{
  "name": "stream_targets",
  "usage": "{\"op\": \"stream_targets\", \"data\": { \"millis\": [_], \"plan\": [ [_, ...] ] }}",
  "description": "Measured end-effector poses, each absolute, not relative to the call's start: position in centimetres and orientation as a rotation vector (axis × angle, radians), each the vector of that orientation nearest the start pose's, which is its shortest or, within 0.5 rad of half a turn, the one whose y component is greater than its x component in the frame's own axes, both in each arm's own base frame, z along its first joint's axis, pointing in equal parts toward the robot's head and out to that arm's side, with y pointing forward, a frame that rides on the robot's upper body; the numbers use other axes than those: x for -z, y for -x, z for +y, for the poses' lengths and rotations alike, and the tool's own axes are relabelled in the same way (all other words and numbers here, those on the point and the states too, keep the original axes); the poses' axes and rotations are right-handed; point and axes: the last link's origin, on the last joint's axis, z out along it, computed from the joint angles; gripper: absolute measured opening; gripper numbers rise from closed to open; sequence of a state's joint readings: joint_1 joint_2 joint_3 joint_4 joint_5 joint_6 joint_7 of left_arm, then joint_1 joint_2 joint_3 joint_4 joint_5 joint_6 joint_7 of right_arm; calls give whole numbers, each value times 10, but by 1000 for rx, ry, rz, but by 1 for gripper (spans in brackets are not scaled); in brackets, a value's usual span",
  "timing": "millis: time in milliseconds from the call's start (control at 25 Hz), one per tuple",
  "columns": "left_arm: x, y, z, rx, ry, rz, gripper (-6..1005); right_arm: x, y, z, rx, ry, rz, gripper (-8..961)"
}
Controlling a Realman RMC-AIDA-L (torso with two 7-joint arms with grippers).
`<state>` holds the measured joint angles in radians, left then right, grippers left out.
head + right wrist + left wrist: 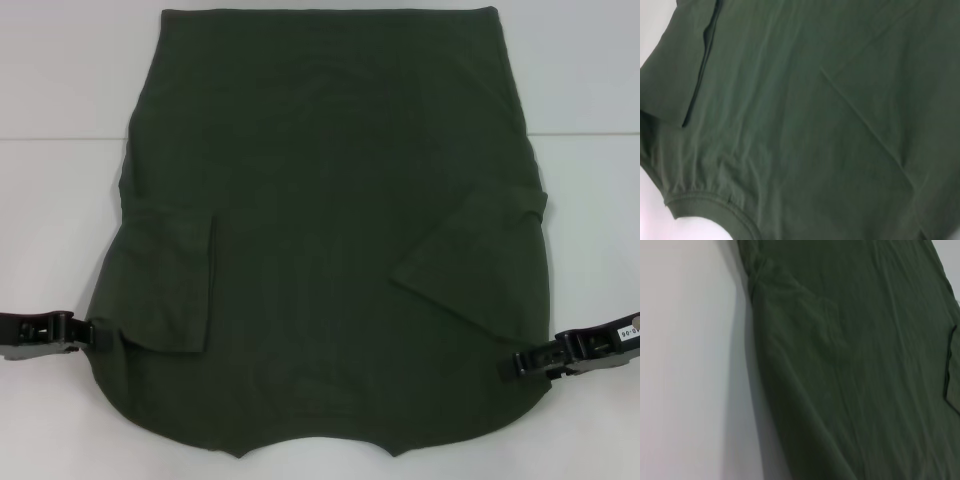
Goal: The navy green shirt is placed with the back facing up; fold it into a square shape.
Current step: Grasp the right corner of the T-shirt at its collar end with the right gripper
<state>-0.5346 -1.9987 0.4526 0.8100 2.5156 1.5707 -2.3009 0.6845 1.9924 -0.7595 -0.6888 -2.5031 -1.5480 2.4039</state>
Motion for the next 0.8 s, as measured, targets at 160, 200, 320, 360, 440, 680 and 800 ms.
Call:
{"op": "stream_targets", "data": {
  "millis": [160,200,320,360,440,680,800],
  "plan": [
    [-64,335,323,283,2160,-1814,34,-15,-281,354,44,2419,1744,866],
    [-64,336,323,283,2159,-1814,34,-14,-281,354,54,2420,1726,826],
    [-64,335,323,284,2160,-1814,34,-14,-281,355,71,2418,1704,705],
    [-64,335,323,285,2160,-1814,34,-14,-281,355,72,2419,1704,665],
    [-64,335,323,285,2161,-1813,34,-14,-280,356,73,2423,1701,586],
    [-64,334,324,290,2160,-1811,34,-14,-279,356,77,2427,1704,312],
    [-64,334,324,296,2159,-1811,34,-15,-280,356,79,2427,1703,222]
  ]
}}
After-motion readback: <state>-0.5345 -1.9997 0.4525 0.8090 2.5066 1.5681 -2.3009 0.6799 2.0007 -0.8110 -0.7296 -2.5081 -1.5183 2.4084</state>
